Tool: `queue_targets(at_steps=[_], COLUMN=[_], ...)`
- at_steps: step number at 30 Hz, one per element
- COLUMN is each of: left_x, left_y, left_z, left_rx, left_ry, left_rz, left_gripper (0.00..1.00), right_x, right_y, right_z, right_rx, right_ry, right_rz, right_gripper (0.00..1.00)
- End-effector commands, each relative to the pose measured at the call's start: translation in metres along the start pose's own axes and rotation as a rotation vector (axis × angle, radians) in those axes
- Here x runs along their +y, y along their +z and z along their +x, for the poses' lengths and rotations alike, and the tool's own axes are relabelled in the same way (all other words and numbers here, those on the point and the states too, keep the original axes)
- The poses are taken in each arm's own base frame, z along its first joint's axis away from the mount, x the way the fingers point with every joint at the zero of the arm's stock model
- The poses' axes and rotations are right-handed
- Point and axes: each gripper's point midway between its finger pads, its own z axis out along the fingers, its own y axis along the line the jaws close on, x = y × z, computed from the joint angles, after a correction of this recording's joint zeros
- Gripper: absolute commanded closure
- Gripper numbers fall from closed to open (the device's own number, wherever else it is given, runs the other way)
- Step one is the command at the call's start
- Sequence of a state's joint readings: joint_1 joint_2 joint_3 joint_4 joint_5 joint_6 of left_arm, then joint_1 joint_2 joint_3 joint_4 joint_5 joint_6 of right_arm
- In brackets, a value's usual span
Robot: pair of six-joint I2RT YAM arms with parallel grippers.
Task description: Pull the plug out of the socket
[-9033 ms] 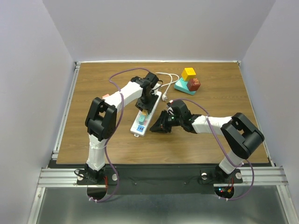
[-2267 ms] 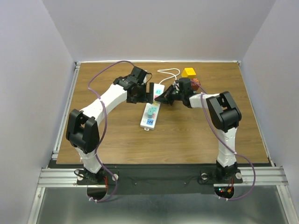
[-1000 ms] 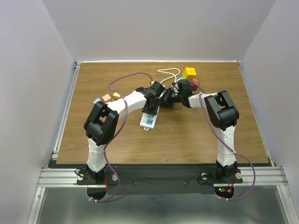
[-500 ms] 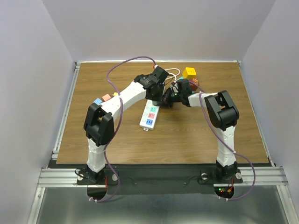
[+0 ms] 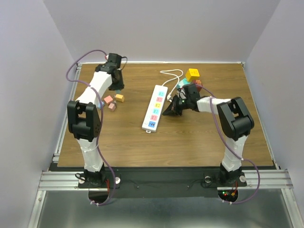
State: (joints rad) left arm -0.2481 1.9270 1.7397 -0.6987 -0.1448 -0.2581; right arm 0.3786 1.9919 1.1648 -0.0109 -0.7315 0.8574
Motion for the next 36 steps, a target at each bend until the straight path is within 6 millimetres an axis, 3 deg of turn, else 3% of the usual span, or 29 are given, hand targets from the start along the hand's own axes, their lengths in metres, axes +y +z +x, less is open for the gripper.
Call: queue_targets(at_steps=[1,6,9,12,15,18,21,23,25,29,30,31,36], left_x=[0.016,0.056,0.070,0.079,0.083,0.090,0.091,0.091,0.091,0.088,0.087,0.087,0.086], left_y=[-0.018,0.015,0.038,0.055,0.069,0.079,0.075,0.074,0.068,0.062,0.058,0.056,0.040], left_z=[-0.046,-0.069,-0.066,-0.065,-0.060,-0.055,-0.059,-0.060,-0.064,-0.065,-0.065,-0.066,-0.071], left_rx=[-0.115,-0.092,-0.048,-0.036,-0.017,-0.001,-0.020,-0.035,-0.050,-0.060,-0.063,-0.072,-0.094], left_ry=[-0.037,-0.093,-0.120,-0.160,-0.163,-0.181,-0.189,-0.192,-0.200,-0.204,-0.205,-0.205,-0.223], left_rz=[0.008,-0.045,-0.065,-0.051,-0.070,-0.086,-0.095,-0.090,-0.091,-0.067,-0.061,-0.059,-0.050], left_gripper=[1.00,1.00,1.00,0.94,0.78,0.71,0.67,0.54,0.34,0.16,0.05,0.01,0.01], right_x=[0.029,0.030,0.027,0.024,0.021,0.019,0.015,0.013,0.010,0.003,0.001,-0.001,-0.005], right_y=[-0.037,-0.062,-0.079,-0.094,-0.108,-0.116,-0.120,-0.120,-0.118,-0.115,-0.114,-0.113,-0.096], right_z=[0.025,0.051,0.062,0.068,0.070,0.073,0.073,0.071,0.072,0.071,0.071,0.071,0.067], right_rx=[-0.006,-0.023,-0.057,-0.111,-0.165,-0.191,-0.212,-0.217,-0.199,-0.177,-0.173,-0.168,-0.123], right_ry=[-0.127,-0.139,-0.140,-0.140,-0.132,-0.125,-0.122,-0.121,-0.127,-0.143,-0.156,-0.157,-0.186], right_rz=[-0.040,-0.036,-0.005,0.038,0.085,0.109,0.132,0.146,0.159,0.182,0.192,0.199,0.231], right_gripper=[0.99,1.00,1.00,1.00,1.00,0.99,0.99,0.96,0.88,0.83,0.81,0.81,0.78])
